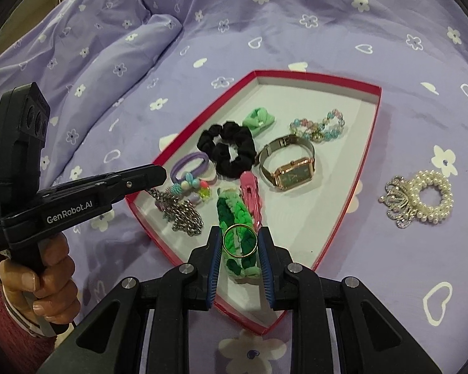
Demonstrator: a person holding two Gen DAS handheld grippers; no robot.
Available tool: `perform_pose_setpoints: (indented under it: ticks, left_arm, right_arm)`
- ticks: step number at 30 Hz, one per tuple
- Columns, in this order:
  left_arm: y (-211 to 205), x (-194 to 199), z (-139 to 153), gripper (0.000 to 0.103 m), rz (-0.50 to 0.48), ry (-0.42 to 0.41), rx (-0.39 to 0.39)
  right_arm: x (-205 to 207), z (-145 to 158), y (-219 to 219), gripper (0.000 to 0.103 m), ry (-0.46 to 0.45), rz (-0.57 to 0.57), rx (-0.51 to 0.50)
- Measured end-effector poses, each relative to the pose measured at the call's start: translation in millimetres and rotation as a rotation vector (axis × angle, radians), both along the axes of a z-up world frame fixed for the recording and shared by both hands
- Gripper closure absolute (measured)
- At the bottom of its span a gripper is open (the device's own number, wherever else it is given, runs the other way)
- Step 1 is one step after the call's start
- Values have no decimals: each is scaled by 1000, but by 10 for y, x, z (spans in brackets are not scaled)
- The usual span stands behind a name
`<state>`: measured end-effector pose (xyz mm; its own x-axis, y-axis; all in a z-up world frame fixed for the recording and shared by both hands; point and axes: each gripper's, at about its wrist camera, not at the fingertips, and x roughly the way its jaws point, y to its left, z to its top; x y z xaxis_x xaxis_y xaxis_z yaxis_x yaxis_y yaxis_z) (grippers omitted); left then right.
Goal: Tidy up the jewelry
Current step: 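Carry the silver chain and gold ring into the box lid and release both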
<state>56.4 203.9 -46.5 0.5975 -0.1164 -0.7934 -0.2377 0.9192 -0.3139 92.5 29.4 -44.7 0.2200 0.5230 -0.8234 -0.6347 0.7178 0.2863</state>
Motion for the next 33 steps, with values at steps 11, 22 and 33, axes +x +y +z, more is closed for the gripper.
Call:
perform_pose_setpoints:
  ticks: [11, 22, 33]
  left_arm:
    - [13, 27, -193, 96, 0, 47, 1]
    - [-12, 31, -186, 96, -4, 56, 12]
    - [9, -1, -174, 82, 12, 66, 1]
  right_arm:
    - [2, -120, 71, 80, 31, 31, -36]
    - [-3, -131, 97, 79, 30, 33, -43]
    - [8, -132, 80, 77, 48, 32, -26]
